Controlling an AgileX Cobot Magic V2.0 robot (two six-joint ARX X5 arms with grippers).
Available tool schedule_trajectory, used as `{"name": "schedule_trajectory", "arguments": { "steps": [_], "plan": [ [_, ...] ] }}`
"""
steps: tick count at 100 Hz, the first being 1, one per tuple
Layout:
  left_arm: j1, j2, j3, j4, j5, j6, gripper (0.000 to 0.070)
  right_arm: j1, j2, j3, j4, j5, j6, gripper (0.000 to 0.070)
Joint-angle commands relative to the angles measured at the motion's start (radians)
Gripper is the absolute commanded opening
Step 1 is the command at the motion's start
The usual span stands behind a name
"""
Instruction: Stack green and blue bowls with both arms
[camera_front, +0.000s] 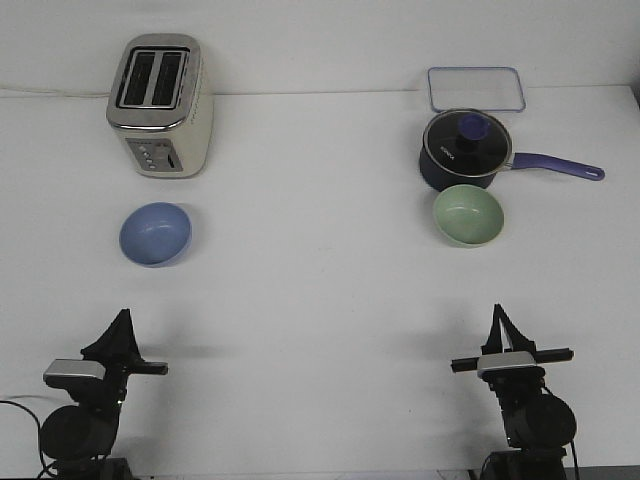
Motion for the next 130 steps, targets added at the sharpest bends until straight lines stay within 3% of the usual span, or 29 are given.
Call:
{"name": "schedule_trajectory", "arguments": {
  "steps": [1,73,89,98,108,117,122,130],
  "plan": [
    [0.002,-0.001,-0.019,0.01,-0.003,-0.002,0.0015,-0.002,-0.001,-0.002,0.01,0.0,-0.002,0.0],
    [0.002,-0.001,-0.019,0.01,-0.003,-0.002,0.0015,-0.002,-0.001,-0.002,0.012,-0.002,0.0,0.0],
    [0.002,-0.001,-0.019,0.01,-0.003,-0.002,0.0015,-0.002,-0.001,-0.002,0.019,-0.027,0.045,0.0],
    [0.002,-0.001,-0.019,0.01,-0.003,-0.002,0.0015,-0.002,-0.001,-0.002,0.039,-0.027,0.146,0.0],
    [0.002,-0.001,-0.019,0.01,-0.003,-0.002,0.0015,-0.002,-0.001,-0.002,0.066,-0.017,0.431,0.0],
    [0.002,-0.001,-0.019,0.01,-0.003,-0.002,0.0015,-0.004,0.0,0.02,0.049,0.0,0.623,0.0],
    [0.002,-0.001,-0.019,0.01,-0.003,-0.002,0.0015,-0.005,0.011,0.051,0.01,0.005,0.684,0.0],
    [0.002,-0.001,-0.019,0.01,-0.003,-0.002,0.0015,-0.005,0.053,0.123,-0.061,0.008,0.704,0.0]
  ]
}}
